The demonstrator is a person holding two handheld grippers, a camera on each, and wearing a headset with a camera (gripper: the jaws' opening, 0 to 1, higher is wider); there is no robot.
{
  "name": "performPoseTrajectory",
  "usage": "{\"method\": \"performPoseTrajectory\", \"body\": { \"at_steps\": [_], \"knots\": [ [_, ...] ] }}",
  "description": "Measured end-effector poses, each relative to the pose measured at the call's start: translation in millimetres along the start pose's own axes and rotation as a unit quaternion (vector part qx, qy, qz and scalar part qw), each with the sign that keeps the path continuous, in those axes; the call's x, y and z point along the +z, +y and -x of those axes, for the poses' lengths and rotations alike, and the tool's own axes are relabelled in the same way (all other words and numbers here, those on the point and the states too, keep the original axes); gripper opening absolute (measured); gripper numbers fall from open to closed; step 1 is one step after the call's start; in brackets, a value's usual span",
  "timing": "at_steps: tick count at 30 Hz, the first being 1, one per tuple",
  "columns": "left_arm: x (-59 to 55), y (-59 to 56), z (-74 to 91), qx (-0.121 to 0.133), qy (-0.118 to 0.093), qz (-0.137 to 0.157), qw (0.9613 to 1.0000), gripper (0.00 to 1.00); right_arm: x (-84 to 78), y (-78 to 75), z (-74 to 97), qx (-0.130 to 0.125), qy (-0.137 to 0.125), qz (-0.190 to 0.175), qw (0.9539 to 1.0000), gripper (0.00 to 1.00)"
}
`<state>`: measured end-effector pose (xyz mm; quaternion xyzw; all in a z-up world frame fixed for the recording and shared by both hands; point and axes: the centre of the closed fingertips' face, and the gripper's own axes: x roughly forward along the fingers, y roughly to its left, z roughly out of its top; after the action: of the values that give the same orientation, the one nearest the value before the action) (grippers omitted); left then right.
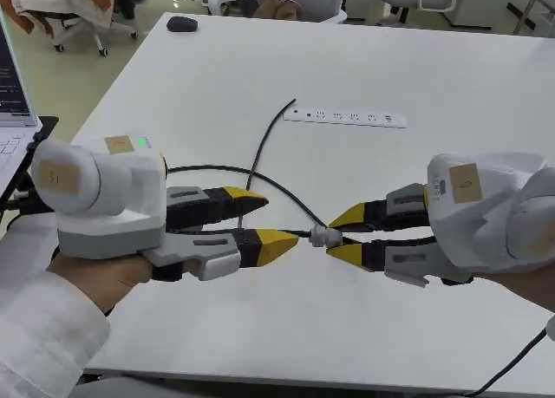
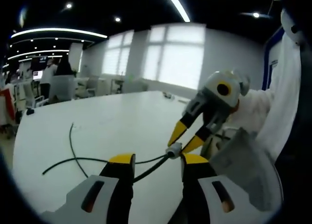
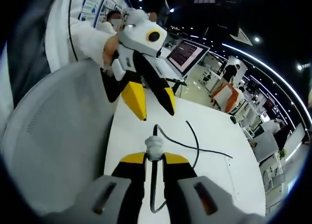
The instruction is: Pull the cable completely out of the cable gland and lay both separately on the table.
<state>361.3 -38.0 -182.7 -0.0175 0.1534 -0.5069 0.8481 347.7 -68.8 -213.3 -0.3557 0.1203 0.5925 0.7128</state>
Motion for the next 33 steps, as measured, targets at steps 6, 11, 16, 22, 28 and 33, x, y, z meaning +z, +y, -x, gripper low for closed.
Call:
{"method": "performPoseTrajectory", "body": {
  "at_steps": [6, 11, 16, 22, 28, 33],
  "knots": [
    [7.8, -15.2, -7.2, -0.051, -0.009, -0.005, 0.9986, 0.29, 15.9, 2.6, 9.5, -0.002, -0.003, 0.04, 0.9992, 0.11],
    [15.9, -24.7, -7.6, -0.088, -0.033, 0.014, 0.9955, 0.27, 30.9, 1.2, 18.0, -0.013, -0.019, 0.056, 0.9982, 0.11],
    [15.7, -31.5, -8.0, -0.11, -0.037, 0.015, 0.9932, 0.25, 40.0, 0.4, 24.0, -0.014, -0.042, 0.065, 0.9969, 0.11],
    [22.3, -41.3, -5.4, -0.136, -0.054, 0.041, 0.9883, 0.19, 46.7, 1.3, 29.2, -0.013, -0.057, 0.075, 0.9955, 0.11],
    [30.7, -44.1, -1.7, -0.157, -0.077, 0.104, 0.979, 0.17, 52.9, 2.0, 31.3, -0.015, -0.064, 0.082, 0.9944, 0.11],
    [28.3, -43.7, -3.1, -0.157, -0.068, 0.112, 0.9789, 0.16, 51.0, 1.8, 30.2, -0.017, -0.059, 0.085, 0.9945, 0.12]
  ]
}}
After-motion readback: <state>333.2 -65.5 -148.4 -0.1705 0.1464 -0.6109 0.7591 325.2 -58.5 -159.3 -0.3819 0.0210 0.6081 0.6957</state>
